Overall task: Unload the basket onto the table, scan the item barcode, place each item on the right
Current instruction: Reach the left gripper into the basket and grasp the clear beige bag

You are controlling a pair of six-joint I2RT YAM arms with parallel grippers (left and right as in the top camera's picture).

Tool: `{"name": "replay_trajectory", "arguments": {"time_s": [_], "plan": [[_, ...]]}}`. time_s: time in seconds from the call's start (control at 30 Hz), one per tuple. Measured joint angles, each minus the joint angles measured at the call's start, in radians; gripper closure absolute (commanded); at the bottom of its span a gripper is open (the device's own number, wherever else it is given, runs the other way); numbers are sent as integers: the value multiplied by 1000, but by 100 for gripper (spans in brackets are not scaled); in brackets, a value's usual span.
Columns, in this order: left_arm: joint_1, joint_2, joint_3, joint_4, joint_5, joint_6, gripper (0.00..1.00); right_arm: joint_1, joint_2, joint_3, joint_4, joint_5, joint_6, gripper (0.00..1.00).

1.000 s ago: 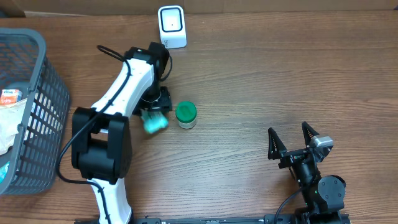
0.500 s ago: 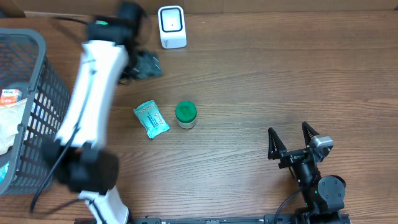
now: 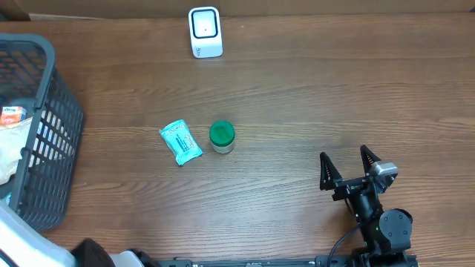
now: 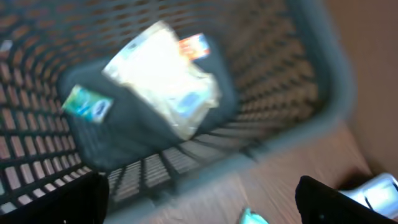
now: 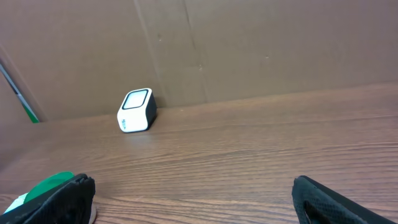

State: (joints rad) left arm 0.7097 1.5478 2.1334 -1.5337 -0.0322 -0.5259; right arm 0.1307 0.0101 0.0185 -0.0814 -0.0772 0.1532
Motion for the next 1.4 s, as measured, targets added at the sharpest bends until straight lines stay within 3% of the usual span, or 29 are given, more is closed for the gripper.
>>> {"name": "replay_trajectory", "arguments": {"time_s": [0.27,0.93,1.4], "plan": [[175,162,-330,220,113,-39,0,0,0,0,0,0,0,0],[167,320,-790,780,171,-51,1,0,0,0,0,0,0,0],[155,321,-935,1150,237,-48,1,0,0,0,0,0,0,0]]}}
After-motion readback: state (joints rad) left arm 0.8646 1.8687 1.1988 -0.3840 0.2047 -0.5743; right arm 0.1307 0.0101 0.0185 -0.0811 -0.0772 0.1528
